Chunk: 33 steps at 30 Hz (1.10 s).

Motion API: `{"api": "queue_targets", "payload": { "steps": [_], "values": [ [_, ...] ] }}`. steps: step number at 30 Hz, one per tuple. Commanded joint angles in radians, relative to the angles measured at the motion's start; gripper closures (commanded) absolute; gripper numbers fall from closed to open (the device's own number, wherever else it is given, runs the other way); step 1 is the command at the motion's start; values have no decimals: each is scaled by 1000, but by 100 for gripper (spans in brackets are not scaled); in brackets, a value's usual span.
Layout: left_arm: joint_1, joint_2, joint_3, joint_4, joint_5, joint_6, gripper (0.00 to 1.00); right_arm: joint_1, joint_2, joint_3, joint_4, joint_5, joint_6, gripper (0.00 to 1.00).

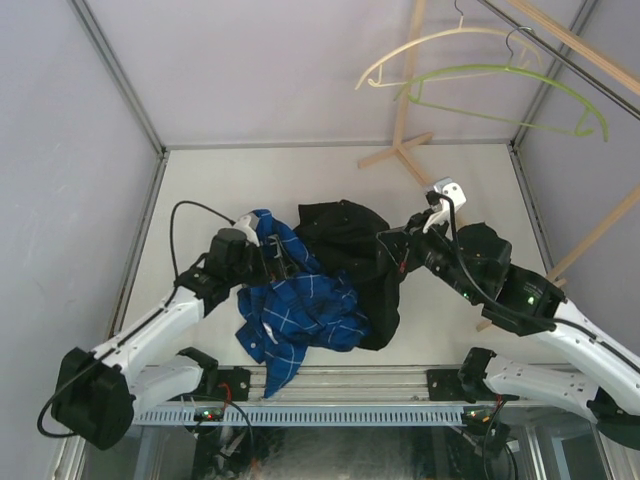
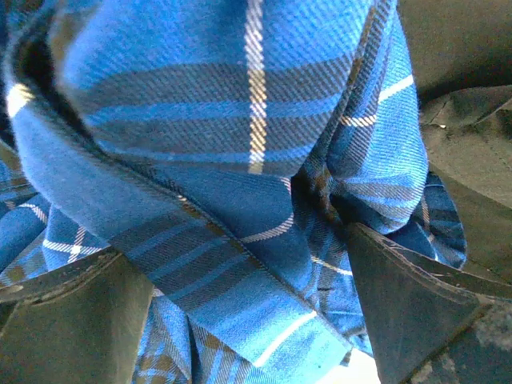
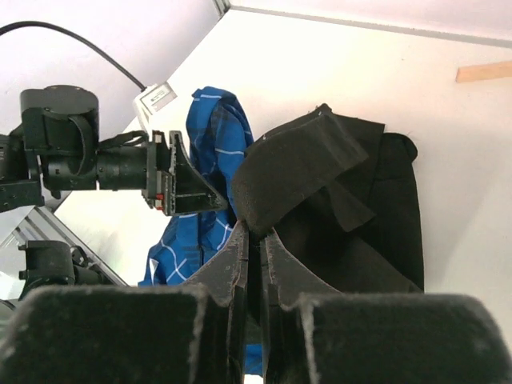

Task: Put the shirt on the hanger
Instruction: Adjust the shirt at the center of the board.

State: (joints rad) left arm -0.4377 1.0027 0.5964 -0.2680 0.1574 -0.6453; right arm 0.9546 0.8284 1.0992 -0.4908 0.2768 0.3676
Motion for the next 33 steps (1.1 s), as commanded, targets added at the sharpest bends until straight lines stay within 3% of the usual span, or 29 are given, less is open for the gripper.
{"api": "queue_targets", "payload": {
  "steps": [1, 7, 12, 16, 20, 26, 33],
  "values": [
    [-63, 67, 48, 121, -41, -21, 4, -4, -7, 10, -17, -14, 27, 100],
    [-69, 57, 98, 20, -137, -22, 67, -3, -36, 7, -57, 38, 23, 100],
    [2, -88, 200, -162, -248, 14, 99, -4, -85, -8, -102, 152, 34, 100],
    [182, -215, 297, -262, -185, 40, 100, -9, -147, -15, -117, 246, 21, 100],
    [311, -246, 483, -401, -170, 99, 100, -36, -197, 52, -127, 290, -48, 100],
    [379, -203, 830, -571, -235, 151, 100, -51, -206, 153, -149, 300, -123, 100],
    [390, -170, 1068, -651, -399, 141, 100, -53, -196, 137, -188, 281, -101, 100]
  ]
}}
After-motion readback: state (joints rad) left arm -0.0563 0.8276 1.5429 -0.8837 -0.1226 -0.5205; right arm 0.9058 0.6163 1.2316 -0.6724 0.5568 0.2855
